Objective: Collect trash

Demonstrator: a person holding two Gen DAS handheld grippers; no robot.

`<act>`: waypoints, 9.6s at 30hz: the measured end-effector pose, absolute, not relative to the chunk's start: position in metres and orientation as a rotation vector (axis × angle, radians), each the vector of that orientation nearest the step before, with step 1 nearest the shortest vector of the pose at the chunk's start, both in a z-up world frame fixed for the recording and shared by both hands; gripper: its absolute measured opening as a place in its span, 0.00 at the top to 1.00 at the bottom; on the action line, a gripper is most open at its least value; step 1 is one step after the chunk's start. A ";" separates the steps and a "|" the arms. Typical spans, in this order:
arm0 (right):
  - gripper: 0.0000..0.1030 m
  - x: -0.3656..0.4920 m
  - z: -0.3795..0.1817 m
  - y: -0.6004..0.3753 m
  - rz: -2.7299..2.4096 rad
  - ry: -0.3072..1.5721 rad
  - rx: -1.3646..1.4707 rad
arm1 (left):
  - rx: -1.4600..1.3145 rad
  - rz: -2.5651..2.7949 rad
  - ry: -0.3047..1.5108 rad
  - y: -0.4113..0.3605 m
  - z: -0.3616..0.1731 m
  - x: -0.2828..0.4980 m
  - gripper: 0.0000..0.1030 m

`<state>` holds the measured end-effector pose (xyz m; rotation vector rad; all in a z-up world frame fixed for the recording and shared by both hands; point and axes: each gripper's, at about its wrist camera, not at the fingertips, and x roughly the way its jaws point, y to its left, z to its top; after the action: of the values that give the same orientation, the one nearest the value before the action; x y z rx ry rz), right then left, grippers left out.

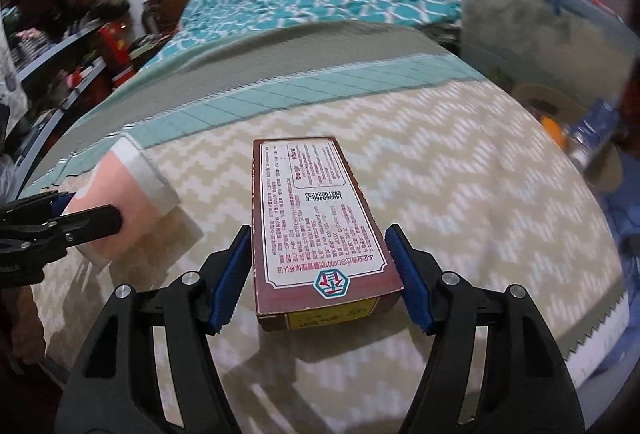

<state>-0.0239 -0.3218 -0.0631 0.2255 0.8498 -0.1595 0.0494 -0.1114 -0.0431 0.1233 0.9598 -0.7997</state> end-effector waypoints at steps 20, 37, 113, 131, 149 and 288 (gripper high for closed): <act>0.39 -0.049 -0.067 -0.351 -0.163 0.736 0.204 | 0.270 -0.829 0.946 -0.175 -0.041 0.043 0.47; 0.39 -0.064 -0.033 -0.577 -0.527 0.589 0.392 | 0.361 -1.142 0.863 -0.482 -0.004 0.078 0.46; 0.19 0.004 -0.007 -0.629 -0.389 0.993 0.168 | 0.274 -1.079 0.953 -0.480 -0.026 0.100 0.19; 0.04 -0.149 -0.029 -0.496 -0.615 0.570 0.633 | 0.429 -0.957 0.759 -0.383 0.007 0.020 0.08; 0.03 -0.139 0.025 -0.406 -0.743 0.541 0.457 | 0.396 -0.697 0.571 -0.254 0.044 0.004 0.08; 0.03 -0.134 0.034 -0.329 -0.662 0.483 0.466 | 0.423 -0.534 0.555 -0.201 0.050 -0.013 0.08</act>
<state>-0.1343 -0.3288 0.0339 0.4663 0.4835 -0.6624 -0.0131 -0.2006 0.0495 0.4233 0.5547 -0.5338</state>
